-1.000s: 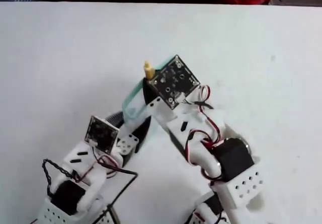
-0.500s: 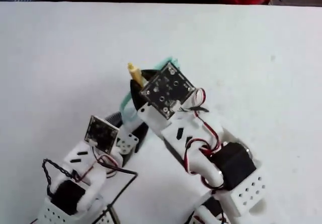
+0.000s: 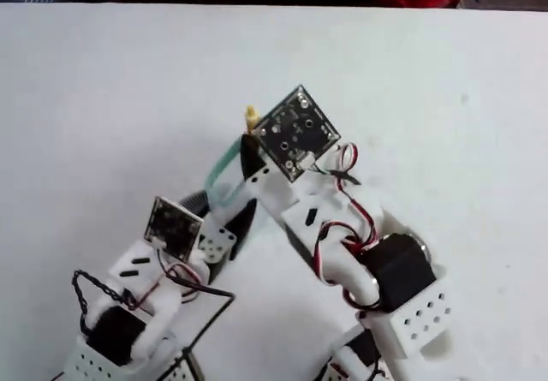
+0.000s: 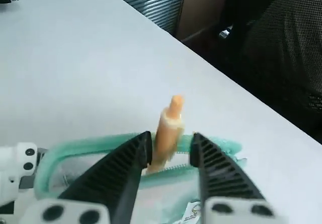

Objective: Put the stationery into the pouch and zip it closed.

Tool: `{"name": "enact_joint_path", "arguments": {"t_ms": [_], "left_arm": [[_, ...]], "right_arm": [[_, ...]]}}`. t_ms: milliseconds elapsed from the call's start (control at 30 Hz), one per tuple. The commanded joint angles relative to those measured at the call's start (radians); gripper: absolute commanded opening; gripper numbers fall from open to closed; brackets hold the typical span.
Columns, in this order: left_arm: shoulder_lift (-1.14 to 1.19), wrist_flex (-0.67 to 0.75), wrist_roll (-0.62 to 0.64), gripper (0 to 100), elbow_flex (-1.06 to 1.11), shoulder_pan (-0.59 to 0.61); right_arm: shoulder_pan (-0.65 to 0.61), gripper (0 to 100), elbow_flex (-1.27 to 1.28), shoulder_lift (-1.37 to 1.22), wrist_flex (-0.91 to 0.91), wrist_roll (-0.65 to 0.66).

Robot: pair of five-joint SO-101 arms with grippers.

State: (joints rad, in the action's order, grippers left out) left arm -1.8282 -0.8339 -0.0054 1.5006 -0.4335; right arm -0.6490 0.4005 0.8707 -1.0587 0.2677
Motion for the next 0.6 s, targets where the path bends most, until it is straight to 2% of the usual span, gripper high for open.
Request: {"name": "enact_joint_path", "arguments": {"t_ms": [0, 267, 400, 567], "left_arm": [[0.001, 0.017, -0.003, 16, 0.0, -0.013], [0.001, 0.017, -0.003, 16, 0.0, -0.013], [0.001, 0.017, -0.003, 16, 0.0, -0.012], [0.001, 0.014, -0.009, 16, 0.0, -0.013]], "right_arm": [[0.016, 23.6, -0.014, -0.002, 0.001, -0.04], [0.061, 21.7, -0.181, -0.005, -0.005, -0.051], [0.07, 15.1, -0.23, -0.01, -0.038, -0.044], [0.232, 13.5, -0.216, -0.012, -0.061, -0.049]]}}
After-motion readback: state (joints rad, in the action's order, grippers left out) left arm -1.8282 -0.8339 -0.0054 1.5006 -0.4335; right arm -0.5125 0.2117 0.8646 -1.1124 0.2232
